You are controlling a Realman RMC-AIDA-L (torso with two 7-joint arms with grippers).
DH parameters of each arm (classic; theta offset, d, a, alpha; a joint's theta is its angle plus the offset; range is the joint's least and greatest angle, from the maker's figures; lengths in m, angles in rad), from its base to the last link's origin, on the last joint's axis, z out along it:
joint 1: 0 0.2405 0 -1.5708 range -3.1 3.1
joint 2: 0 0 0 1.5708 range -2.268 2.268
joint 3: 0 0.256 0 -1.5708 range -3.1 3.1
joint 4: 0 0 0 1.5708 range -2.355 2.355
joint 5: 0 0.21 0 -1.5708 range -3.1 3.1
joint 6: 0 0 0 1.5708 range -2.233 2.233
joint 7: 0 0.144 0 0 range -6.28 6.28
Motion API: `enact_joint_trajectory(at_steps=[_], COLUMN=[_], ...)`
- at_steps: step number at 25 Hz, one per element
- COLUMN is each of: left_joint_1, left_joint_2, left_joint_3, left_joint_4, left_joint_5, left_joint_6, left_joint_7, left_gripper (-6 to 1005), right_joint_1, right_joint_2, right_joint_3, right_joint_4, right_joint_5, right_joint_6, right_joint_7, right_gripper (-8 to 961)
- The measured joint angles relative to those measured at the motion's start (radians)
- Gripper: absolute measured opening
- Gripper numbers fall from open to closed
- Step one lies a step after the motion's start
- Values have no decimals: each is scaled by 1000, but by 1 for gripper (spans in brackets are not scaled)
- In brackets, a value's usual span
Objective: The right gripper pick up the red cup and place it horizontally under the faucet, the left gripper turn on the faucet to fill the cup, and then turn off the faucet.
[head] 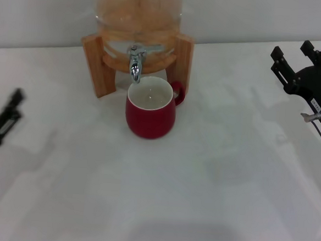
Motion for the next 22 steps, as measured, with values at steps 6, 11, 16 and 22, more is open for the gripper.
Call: enact_joint_trajectory(at_steps=[6,11,16,22], left_joint_1=[47,46,39,49], left_joint_2=[1,5,5,6], left_joint_3=[-5,-25,-110,-165], left_joint_4=[-49,-91,-153,-241], left_joint_5=[-208,-323,-382,-452], left_joint_6=[2,22,73,191], left_joint_7=[123,165,151,136], left_gripper=[739,742,746,750], right_joint_1=[4,9,8,-11], right_joint_2=[0,0,0,0], right_joint_3=[24,53,70,102], right_joint_4=[13,25,34,37], right_joint_5=[9,10,9,10], right_joint_6=[0,9,12,-2], right_joint_7=[0,-1,0,0], right_gripper=[706,706,706,740])
